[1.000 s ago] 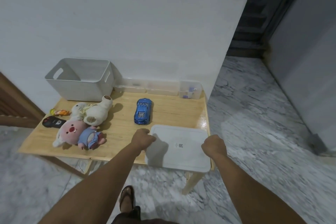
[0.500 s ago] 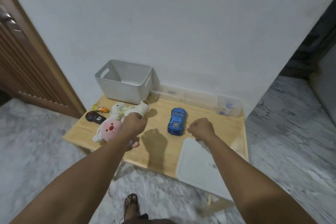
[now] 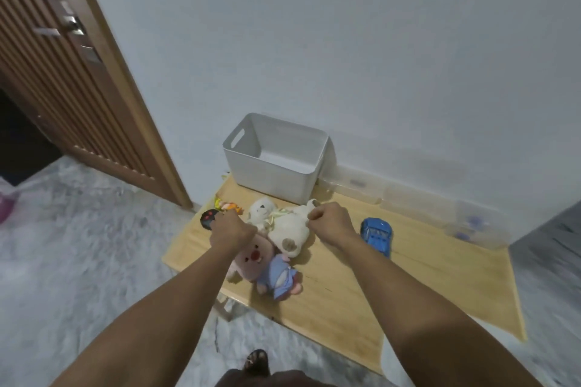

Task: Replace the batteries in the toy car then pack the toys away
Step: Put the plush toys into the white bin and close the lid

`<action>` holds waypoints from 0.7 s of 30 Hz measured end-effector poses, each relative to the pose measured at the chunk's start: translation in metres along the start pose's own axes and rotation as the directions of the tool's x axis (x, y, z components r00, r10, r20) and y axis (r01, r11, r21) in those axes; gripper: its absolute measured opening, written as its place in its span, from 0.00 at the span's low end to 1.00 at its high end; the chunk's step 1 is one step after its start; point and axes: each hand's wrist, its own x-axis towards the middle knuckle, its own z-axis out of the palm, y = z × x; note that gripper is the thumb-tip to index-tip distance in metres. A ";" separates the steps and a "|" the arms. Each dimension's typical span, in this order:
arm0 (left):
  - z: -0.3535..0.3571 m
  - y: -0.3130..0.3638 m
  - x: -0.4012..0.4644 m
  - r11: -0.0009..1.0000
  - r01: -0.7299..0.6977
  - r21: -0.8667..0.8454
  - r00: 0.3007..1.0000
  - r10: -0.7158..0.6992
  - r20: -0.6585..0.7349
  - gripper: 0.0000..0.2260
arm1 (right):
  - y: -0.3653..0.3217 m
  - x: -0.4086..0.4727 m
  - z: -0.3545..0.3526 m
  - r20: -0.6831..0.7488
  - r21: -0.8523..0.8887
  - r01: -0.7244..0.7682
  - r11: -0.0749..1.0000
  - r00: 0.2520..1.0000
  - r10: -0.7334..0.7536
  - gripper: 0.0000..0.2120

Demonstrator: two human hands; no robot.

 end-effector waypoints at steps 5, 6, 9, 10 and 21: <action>0.002 -0.008 0.012 1.000 0.001 0.007 0.999 -0.001 0.046 0.36 | -0.035 0.024 0.031 0.002 -0.116 0.046 0.992 0.999 -0.046 0.13; 0.003 -0.008 0.012 1.000 0.005 0.013 0.998 -0.005 0.055 0.37 | -0.040 0.028 0.036 0.017 -0.184 0.062 0.981 0.998 -0.060 0.14; 0.006 -0.006 0.005 0.998 0.017 0.057 0.994 -0.023 0.110 0.37 | -0.049 0.038 0.049 0.096 -0.359 0.095 0.928 0.993 -0.065 0.20; 0.008 -0.007 0.003 0.998 0.014 0.067 0.990 -0.023 0.137 0.38 | -0.051 0.041 0.053 0.127 -0.396 0.102 0.913 0.990 -0.056 0.21; 0.017 -0.026 0.000 0.993 -0.086 0.082 0.934 0.052 0.355 0.43 | -0.052 0.051 0.072 0.198 -0.638 0.113 0.762 0.980 0.021 0.27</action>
